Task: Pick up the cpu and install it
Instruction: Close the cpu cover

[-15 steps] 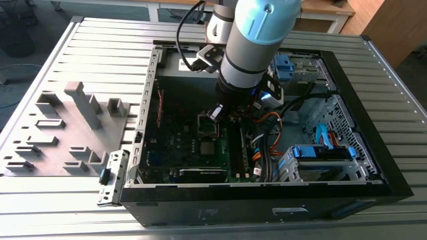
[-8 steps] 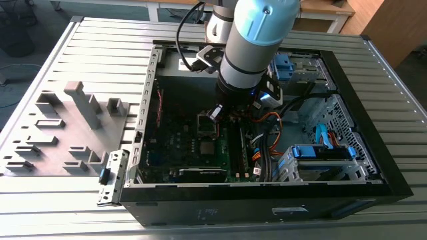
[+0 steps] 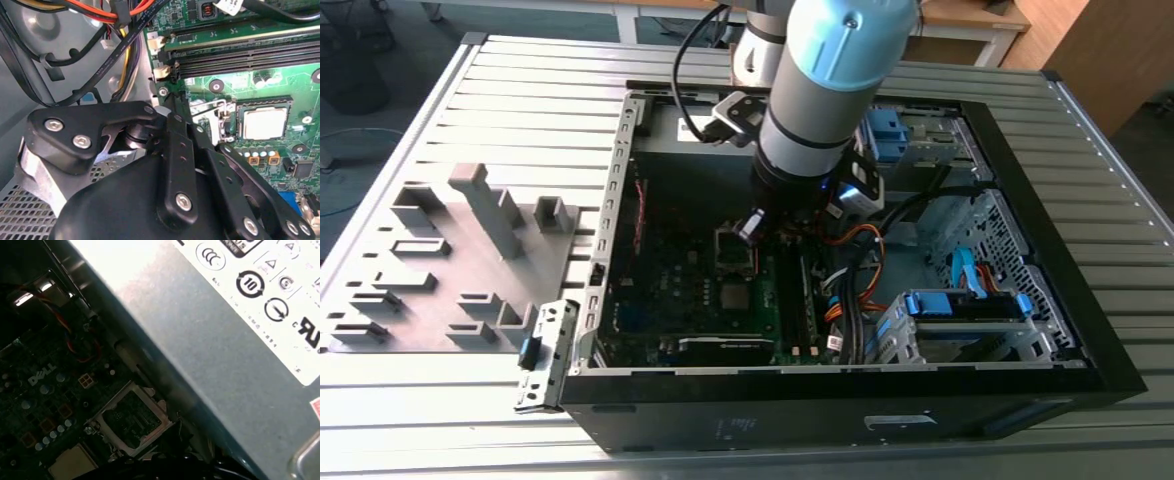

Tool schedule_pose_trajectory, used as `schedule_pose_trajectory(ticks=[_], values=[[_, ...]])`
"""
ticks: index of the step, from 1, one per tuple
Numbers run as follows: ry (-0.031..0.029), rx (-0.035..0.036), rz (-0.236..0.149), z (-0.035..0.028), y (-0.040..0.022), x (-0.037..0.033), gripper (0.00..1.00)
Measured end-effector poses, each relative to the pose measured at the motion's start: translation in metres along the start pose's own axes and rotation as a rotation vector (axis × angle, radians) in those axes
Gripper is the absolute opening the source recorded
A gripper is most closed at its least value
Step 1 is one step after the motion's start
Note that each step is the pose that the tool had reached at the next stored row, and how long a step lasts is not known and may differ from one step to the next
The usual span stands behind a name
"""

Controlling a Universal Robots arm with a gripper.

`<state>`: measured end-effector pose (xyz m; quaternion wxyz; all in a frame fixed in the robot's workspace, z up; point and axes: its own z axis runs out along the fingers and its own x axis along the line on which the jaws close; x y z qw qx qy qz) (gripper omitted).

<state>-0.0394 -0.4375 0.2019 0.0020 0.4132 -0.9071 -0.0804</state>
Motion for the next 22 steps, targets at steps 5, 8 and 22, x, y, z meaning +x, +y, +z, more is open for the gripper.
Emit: schedule_pose_trajectory(ticks=[5, 8, 22], values=[[0.0028, 0.0024, 0.000, 0.0017, 0.0007, 0.0003, 0.11], [0.0032, 0.0029, 0.000, 0.0018, 0.0008, 0.0003, 0.11], [0.0160, -0.0019, -0.083, 0.0018, 0.0008, 0.0004, 0.11]])
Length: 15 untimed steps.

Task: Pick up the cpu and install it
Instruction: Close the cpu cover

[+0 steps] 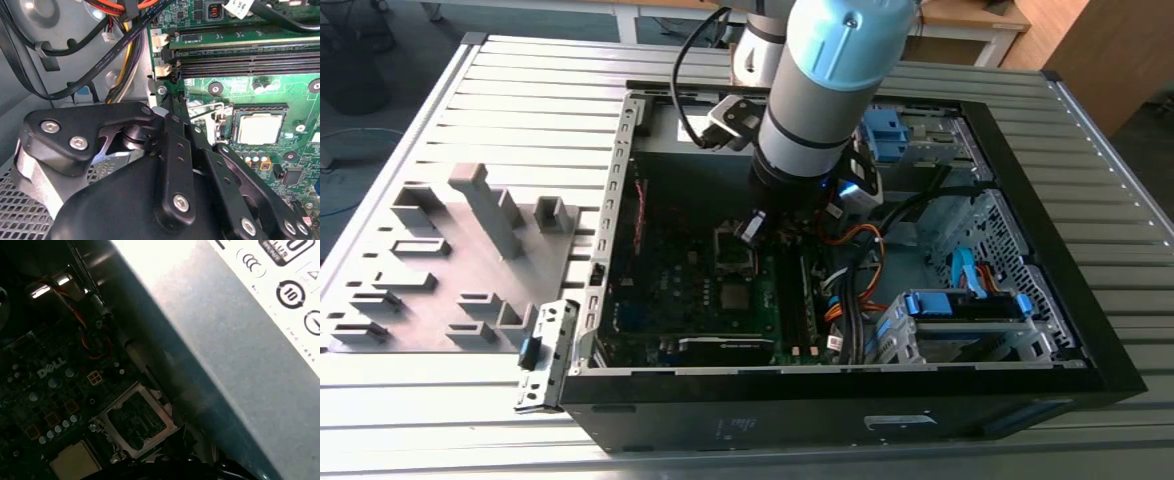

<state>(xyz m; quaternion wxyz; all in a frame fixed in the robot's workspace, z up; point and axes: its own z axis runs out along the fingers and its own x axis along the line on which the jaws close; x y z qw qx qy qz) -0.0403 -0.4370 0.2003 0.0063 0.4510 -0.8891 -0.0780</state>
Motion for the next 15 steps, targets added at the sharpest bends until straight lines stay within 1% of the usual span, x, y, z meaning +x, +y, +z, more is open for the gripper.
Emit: schedule_pose_trajectory(ticks=[2, 5, 9, 15], values=[[-0.0002, 0.0000, 0.000, -0.0001, 0.0000, -0.0001, 0.11], [-0.0010, -0.0004, -0.001, -0.0033, 0.0005, -0.0004, 0.11], [0.0001, -0.0001, -0.002, -0.0081, 0.0012, -0.0005, 0.11], [0.0015, -0.0008, -0.012, -0.0110, 0.0012, -0.0003, 0.11]])
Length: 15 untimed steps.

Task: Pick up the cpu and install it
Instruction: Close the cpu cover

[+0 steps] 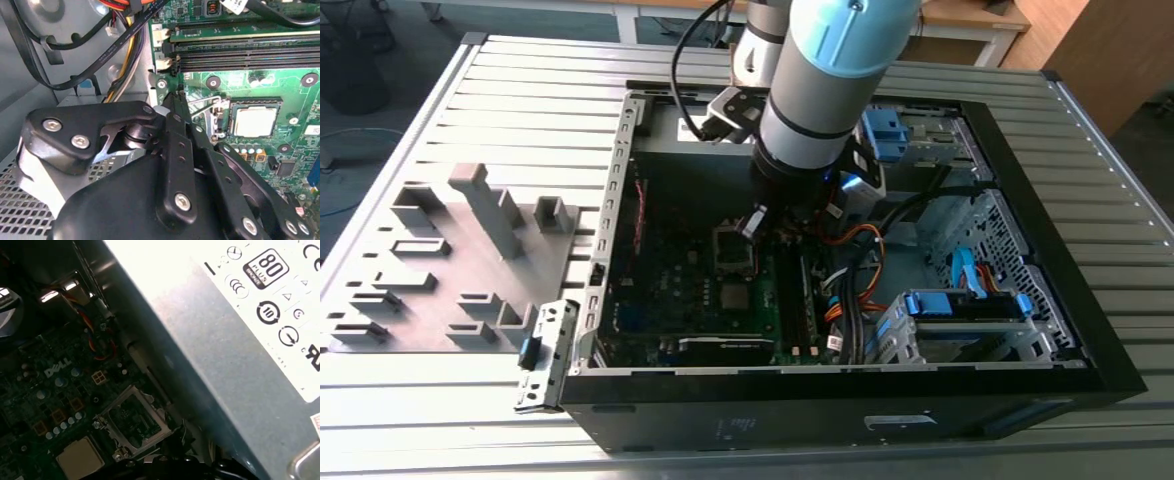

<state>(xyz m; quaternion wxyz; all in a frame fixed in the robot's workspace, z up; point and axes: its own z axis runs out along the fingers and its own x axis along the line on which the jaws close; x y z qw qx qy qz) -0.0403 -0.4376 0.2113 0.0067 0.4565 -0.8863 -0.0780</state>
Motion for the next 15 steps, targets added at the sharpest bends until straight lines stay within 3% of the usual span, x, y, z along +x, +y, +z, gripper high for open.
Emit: schedule_pose_trajectory(ticks=[15], values=[[0.0080, -0.0026, -0.050, -0.0089, -0.0019, 0.0039, 0.11]])
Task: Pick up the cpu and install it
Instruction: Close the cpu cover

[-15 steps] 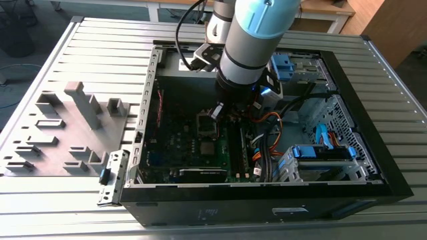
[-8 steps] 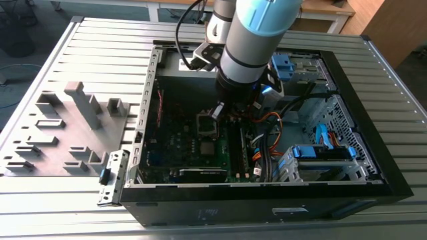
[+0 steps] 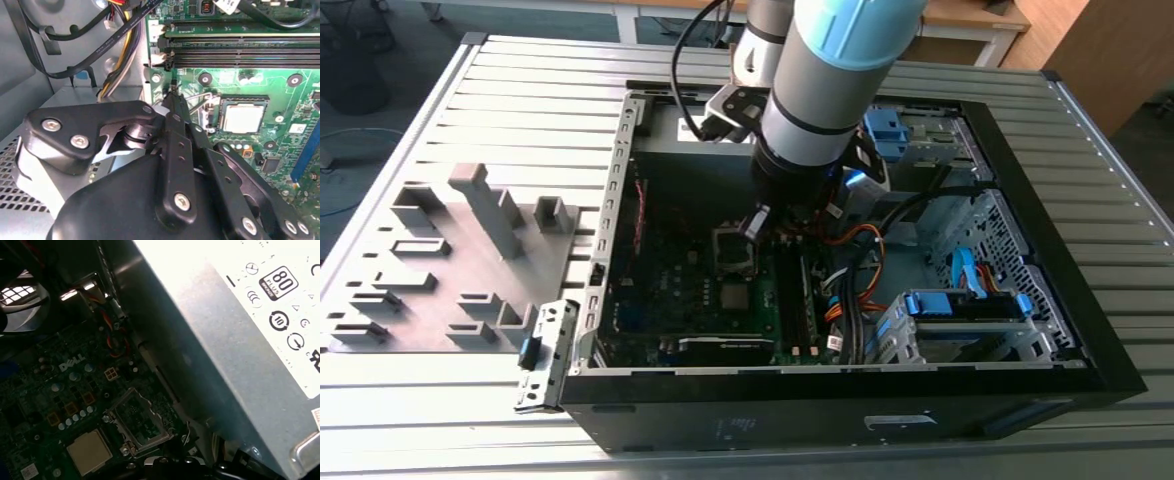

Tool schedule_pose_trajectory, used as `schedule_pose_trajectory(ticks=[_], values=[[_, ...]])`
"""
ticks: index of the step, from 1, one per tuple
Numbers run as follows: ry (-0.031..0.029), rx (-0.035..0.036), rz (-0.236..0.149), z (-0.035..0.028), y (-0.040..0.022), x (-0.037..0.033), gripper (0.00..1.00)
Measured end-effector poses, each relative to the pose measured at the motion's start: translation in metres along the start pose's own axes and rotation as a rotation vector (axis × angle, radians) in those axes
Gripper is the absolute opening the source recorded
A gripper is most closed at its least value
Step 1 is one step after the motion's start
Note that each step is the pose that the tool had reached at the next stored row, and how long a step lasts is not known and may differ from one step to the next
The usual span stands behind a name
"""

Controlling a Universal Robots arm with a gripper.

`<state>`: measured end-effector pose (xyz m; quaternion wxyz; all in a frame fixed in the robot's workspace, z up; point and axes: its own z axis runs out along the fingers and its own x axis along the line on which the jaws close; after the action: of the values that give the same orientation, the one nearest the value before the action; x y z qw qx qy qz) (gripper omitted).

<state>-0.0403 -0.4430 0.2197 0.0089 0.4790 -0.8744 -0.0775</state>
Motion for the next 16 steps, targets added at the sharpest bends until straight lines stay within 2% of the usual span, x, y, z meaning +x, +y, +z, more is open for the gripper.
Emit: schedule_pose_trajectory(ticks=[16], values=[[0.0080, -0.0032, -0.042, -0.0019, -0.0029, 0.0046, 0.11]])
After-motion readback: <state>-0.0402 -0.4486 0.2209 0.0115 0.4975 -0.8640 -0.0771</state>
